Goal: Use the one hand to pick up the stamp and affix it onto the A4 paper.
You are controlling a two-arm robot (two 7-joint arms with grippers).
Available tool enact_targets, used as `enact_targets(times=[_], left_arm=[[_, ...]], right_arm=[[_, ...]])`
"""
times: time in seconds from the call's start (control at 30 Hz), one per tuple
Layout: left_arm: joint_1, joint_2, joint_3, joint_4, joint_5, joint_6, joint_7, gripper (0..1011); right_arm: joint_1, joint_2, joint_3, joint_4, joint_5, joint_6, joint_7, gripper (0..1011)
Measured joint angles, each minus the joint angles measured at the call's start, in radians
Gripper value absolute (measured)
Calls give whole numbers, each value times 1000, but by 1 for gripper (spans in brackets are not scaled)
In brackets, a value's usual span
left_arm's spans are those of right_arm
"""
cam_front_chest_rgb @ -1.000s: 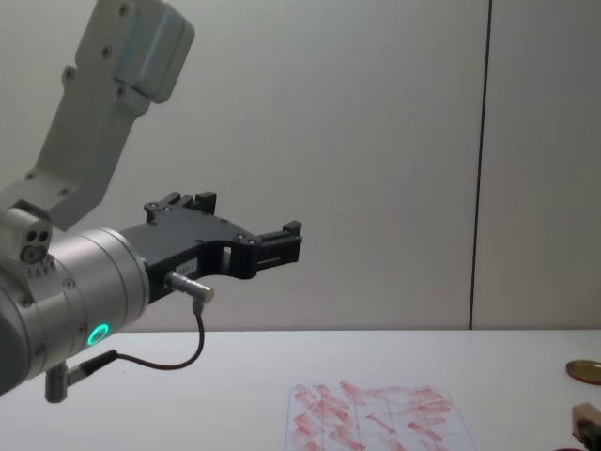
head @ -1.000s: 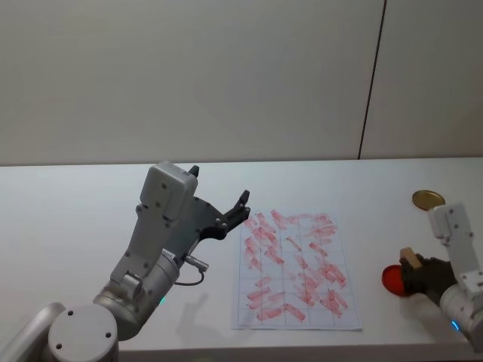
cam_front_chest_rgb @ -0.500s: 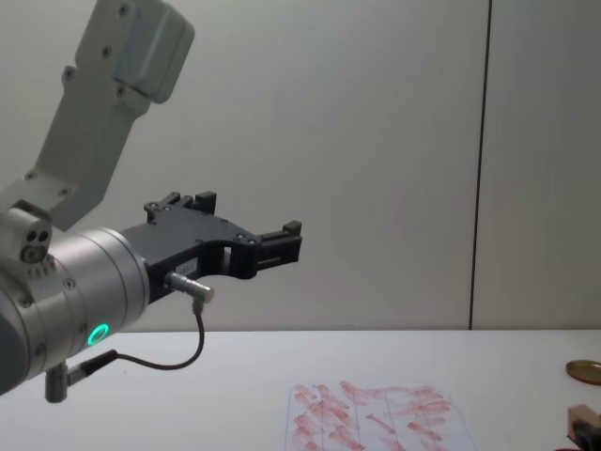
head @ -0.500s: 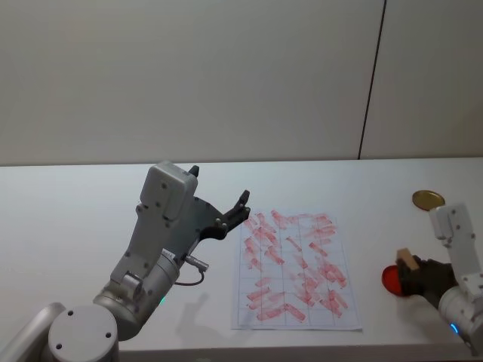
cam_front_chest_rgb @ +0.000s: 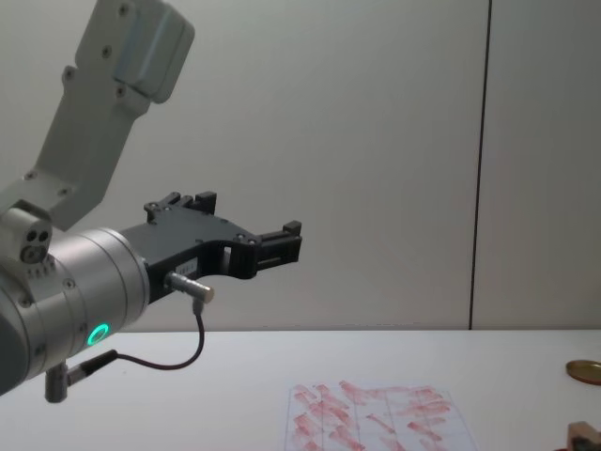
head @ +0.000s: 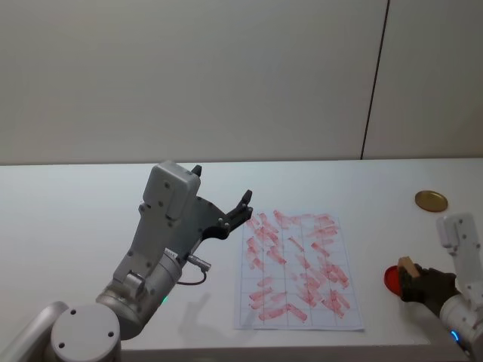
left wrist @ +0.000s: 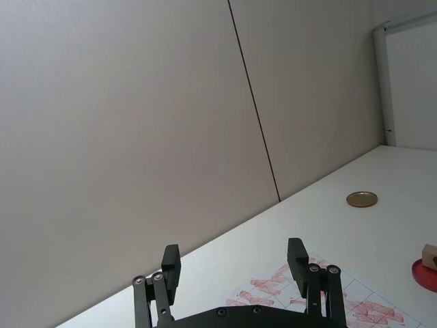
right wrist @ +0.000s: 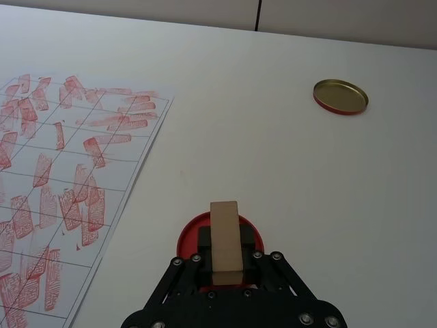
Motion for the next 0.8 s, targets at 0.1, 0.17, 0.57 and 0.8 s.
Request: enact_targets(times=[0.1,0.17,0.57,0.8], left_arm=[[0,0,0,0,0,0,0,993],[0,0,0,0,0,0,0,993],[0,0,0,0,0,0,0,993],[0,0,0,0,0,0,0,993]], right_arm=[[8,-4,1,22,7,-12,0,220],[17,-8,2,43,13,-21,-1,220],[53,-22,3,115,26,-25,-1,220],[73,-29,2,144,25,-9,8,221]])
